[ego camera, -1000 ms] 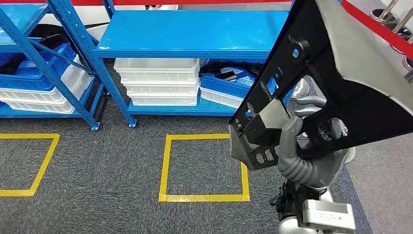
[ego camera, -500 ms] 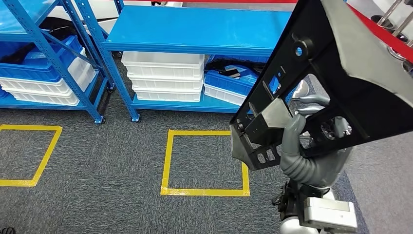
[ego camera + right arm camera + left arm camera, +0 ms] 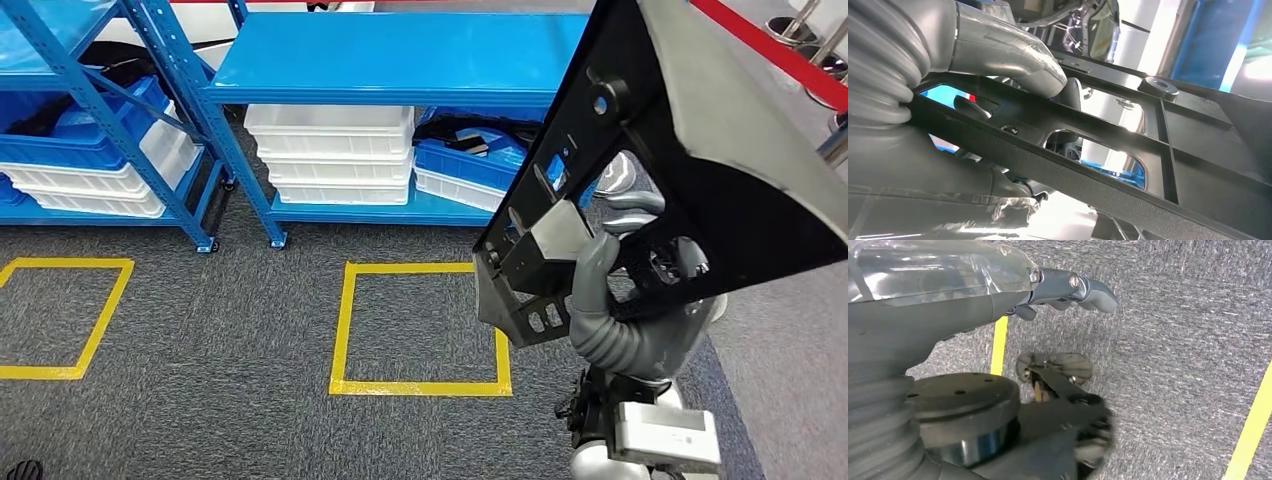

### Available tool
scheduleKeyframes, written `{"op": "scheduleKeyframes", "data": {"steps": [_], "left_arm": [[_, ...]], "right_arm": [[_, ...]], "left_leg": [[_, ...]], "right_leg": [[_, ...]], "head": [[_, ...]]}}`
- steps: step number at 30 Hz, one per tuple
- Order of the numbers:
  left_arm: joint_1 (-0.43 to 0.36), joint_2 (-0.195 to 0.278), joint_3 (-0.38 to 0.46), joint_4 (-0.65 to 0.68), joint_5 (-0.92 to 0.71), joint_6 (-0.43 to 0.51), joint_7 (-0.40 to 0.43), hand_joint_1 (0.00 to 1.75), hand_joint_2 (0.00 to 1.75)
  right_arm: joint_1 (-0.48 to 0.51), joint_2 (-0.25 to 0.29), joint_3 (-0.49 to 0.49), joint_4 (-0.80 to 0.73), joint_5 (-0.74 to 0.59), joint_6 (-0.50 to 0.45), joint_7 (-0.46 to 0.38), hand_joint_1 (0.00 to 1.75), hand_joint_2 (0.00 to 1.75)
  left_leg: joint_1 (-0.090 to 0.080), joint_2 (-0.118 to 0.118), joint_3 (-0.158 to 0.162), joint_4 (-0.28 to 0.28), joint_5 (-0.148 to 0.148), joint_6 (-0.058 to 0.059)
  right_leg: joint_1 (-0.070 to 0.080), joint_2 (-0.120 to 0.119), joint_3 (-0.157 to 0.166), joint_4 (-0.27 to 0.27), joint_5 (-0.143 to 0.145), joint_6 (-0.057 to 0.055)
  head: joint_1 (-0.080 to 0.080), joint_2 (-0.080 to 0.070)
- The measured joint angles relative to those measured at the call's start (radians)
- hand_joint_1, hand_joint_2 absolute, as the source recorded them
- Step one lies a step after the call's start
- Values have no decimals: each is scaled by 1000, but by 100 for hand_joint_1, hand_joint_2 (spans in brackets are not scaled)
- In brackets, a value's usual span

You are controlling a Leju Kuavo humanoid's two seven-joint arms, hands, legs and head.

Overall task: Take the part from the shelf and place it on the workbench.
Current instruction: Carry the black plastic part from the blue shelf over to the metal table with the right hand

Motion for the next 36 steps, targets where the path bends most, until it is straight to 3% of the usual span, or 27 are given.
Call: {"op": "scheduleKeyframes", "data": {"steps": [2,5,7,10,11,12,13,14,16,17,19,21,23,26,27,28,29,31,33,34,36], "left_arm": [[-2,0,0,0,0,0,0,0,175],[-1,0,0,0,1,0,0,0,175],[0,0,0,0,2,0,0,0,175],[-1,0,0,0,6,0,0,0,175],[0,0,0,0,8,0,0,0,175],[1,0,0,0,9,0,0,0,175],[2,0,0,0,10,0,0,0,175],[3,0,0,0,10,0,-1,0,175],[2,0,0,0,10,0,-3,0,175],[2,0,0,0,10,-1,-4,0,175],[2,0,0,0,11,-1,-5,0,175],[6,0,0,0,11,-2,-7,0,175],[8,0,0,0,12,-2,-9,0,175],[9,0,0,0,12,-3,-11,0,175],[9,0,0,0,12,-4,-12,0,175],[11,0,0,0,12,-4,-12,0,175],[12,0,0,0,12,-4,-12,0,175],[12,0,0,0,12,-4,-12,0,175],[11,0,0,0,12,-4,-13,0,175],[11,0,0,0,12,-4,-13,0,175],[14,0,0,0,12,-4,-13,0,175]], "right_arm": [[1,0,0,0,2,0,8,175,175],[1,-1,0,0,1,0,13,175,175],[1,-4,0,0,1,0,20,175,175],[5,-12,1,0,10,0,40,175,175],[8,-15,1,0,15,0,50,175,175],[10,-19,1,0,21,0,62,175,175],[12,-24,1,0,28,0,75,175,175],[14,-28,1,0,34,0,86,175,175],[16,-38,1,-1,43,0,103,175,175],[16,-41,1,-2,45,0,106,175,175],[19,-47,1,-5,48,0,110,175,175],[19,-51,2,-5,52,0,112,175,175],[19,-53,3,-6,56,0,116,175,175],[21,-56,5,-8,67,0,126,175,175],[22,-58,6,-8,72,0,131,175,175],[23,-61,7,-8,76,0,136,175,175],[23,-63,8,-9,78,0,140,175,175],[24,-67,10,-9,81,0,144,175,175],[24,-71,12,-10,83,0,146,175,175],[24,-73,12,-11,85,0,147,175,175],[24,-77,13,-11,89,0,151,175,175]], "left_leg": [[-3,12,45,-101,29,9],[-6,5,44,-124,36,27],[-3,-2,42,-131,44,42],[-2,-15,35,-135,52,54],[-3,-20,33,-134,53,56],[-3,-27,31,-133,54,56],[-3,-35,30,-132,55,56],[-3,-44,30,-130,56,55],[-3,-62,28,-126,57,51],[-3,-71,25,-124,59,47],[-2,-85,16,-123,65,35],[-1,-97,13,-127,70,22],[-3,-83,3,-103,51,10],[-1,-38,-66,69,-47,-3],[0,-32,-89,126,-70,-6],[1,-29,-97,152,-75,-6],[1,-27,-85,139,-60,-6],[-1,-8,-16,11,0,1],[-7,19,39,-104,36,12],[-10,26,46,-126,38,18],[-13,14,42,-130,41,29]], "right_leg": [[4,-7,-3,6,-2,7],[6,-18,-6,7,-2,22],[2,-6,-15,34,-28,32],[-1,22,-87,203,-126,42],[-2,25,-111,259,-148,44],[-2,26,-120,284,-148,44],[-2,28,-109,267,-128,43],[-2,32,-82,215,-94,40],[-2,61,-15,74,-32,34],[-2,76,5,27,-18,32],[1,89,14,0,-17,29],[1,74,13,-4,-12,20],[-4,54,14,-13,-3,7],[-3,21,11,-15,1,-2],[-2,10,9,-14,1,-2],[-2,0,8,-12,1,-2],[-2,-10,7,-10,0,-2],[-1,-28,8,-6,-4,1],[3,-42,10,-2,-8,9],[5,-48,10,-1,-9,12],[6,-60,11,-3,-9,21]], "head": [[1,0],[5,0],[7,0],[15,0],[16,0],[16,0],[17,0],[17,0],[18,0],[18,0],[18,0],[18,0],[14,0],[2,0],[1,0],[1,0],[1,0],[0,0],[0,0],[0,0],[1,0]]}}
